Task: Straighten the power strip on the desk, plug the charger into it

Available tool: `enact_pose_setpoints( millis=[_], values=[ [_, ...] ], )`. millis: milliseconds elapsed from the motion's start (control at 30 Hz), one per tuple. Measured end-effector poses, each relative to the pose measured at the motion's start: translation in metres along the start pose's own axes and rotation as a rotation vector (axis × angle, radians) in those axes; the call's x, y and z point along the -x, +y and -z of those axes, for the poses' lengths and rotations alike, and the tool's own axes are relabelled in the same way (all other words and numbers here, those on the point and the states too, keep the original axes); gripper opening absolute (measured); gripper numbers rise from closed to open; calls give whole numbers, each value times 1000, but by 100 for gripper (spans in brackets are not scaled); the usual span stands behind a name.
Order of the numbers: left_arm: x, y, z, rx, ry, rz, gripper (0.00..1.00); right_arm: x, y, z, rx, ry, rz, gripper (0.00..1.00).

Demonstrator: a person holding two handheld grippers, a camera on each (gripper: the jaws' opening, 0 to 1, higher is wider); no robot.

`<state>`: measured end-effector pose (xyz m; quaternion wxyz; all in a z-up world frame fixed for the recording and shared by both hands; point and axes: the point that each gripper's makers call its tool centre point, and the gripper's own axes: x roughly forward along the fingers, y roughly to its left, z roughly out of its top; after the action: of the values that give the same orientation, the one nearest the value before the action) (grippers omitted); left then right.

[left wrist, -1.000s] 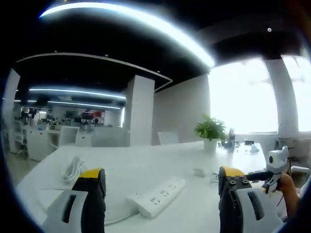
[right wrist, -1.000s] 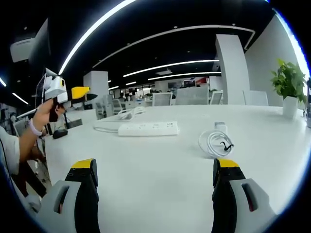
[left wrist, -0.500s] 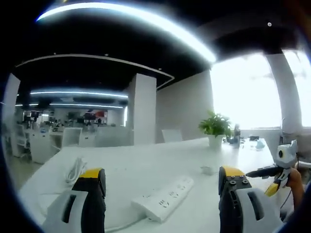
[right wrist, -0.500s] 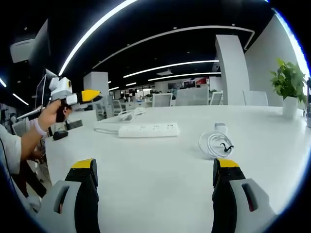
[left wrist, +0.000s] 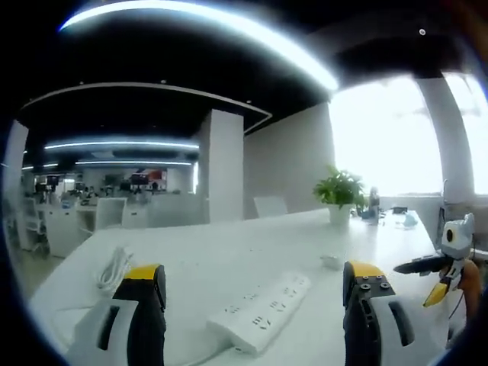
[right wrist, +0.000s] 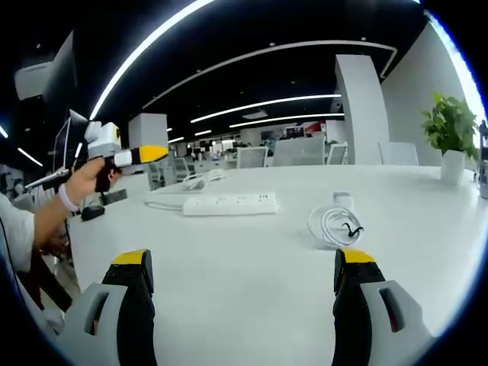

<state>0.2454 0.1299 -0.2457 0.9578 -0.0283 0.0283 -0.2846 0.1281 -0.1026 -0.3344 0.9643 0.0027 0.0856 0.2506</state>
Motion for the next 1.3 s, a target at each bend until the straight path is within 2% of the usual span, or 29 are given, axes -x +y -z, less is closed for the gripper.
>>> enact_pose_setpoints(
  millis=[667, 1067, 1300],
  values=[
    [-35, 11, 9, -10, -1, 6, 99, -1, -4, 0, -3, 2, 11, 98],
    [-54, 16, 7, -44, 25, 18, 99, -3, -6, 2, -6, 7, 13, 98],
    [-64, 22, 11, -74, 50, 13, 99, -3, -7, 3, -9, 8, 15, 98]
  ],
)
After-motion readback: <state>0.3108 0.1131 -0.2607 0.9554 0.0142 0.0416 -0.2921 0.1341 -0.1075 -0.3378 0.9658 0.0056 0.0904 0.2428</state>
